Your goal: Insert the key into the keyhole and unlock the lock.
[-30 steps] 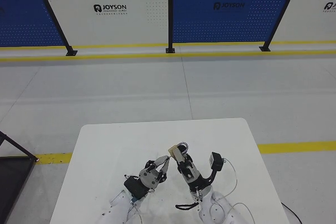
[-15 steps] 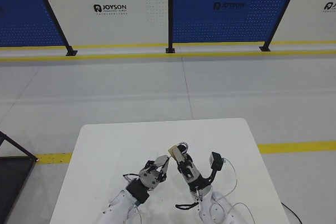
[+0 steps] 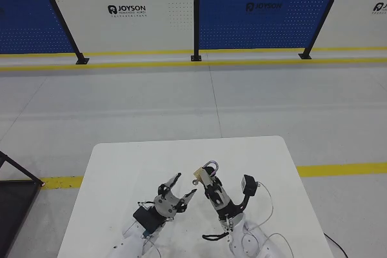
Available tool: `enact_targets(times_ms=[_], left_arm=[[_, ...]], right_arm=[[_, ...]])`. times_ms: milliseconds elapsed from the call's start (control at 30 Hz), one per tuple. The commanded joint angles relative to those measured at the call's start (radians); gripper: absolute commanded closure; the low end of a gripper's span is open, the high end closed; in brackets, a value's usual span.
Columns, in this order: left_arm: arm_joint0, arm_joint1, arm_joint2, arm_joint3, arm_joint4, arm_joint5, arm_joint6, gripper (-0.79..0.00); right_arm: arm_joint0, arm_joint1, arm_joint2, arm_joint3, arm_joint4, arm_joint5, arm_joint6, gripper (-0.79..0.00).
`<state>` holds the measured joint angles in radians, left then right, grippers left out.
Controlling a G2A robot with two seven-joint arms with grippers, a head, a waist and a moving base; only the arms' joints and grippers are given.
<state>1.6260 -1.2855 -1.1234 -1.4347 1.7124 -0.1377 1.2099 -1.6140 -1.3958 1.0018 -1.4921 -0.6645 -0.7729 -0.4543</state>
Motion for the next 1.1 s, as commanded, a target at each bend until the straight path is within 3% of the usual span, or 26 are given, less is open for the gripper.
enact_targets(times_ms=[0, 233, 367, 467, 633, 933, 1067], left_arm=[[0.017, 0.006, -0.018, -0.011, -0.054, -0.06, -0.015, -0.785], [0.122, 0.047, -0.175, -0.064, -0.285, -0.393, -0.207, -0.785], [0.185, 0.078, -0.307, -0.084, -0.43, -0.604, -0.404, -0.785], [0.219, 0.096, -0.395, -0.091, -0.531, -0.694, -0.529, -0.785], [0.258, 0.119, -0.494, -0.086, -0.668, -0.784, -0.731, -0.785], [0.292, 0.146, -0.559, -0.09, -0.902, -0.849, -1.055, -0.785], [0.286, 0.155, -0.564, -0.101, -0.986, -0.83, -1.163, -0.785]], right_arm=[[0.003, 0.0, 0.007, 0.004, 0.003, 0.01, -0.005, 0.0], [0.057, -0.005, -0.012, 0.064, 0.0, 0.11, 0.117, 0.0], [0.105, -0.011, -0.066, 0.129, -0.003, 0.206, 0.309, 0.0], [0.149, -0.017, -0.107, 0.182, -0.007, 0.254, 0.452, 0.0], [0.218, -0.032, -0.173, 0.254, -0.007, 0.323, 0.626, 0.0], [0.328, -0.085, -0.288, 0.388, 0.007, 0.443, 0.671, 0.0], [0.36, -0.107, -0.329, 0.446, 0.007, 0.456, 0.664, 0.0]])
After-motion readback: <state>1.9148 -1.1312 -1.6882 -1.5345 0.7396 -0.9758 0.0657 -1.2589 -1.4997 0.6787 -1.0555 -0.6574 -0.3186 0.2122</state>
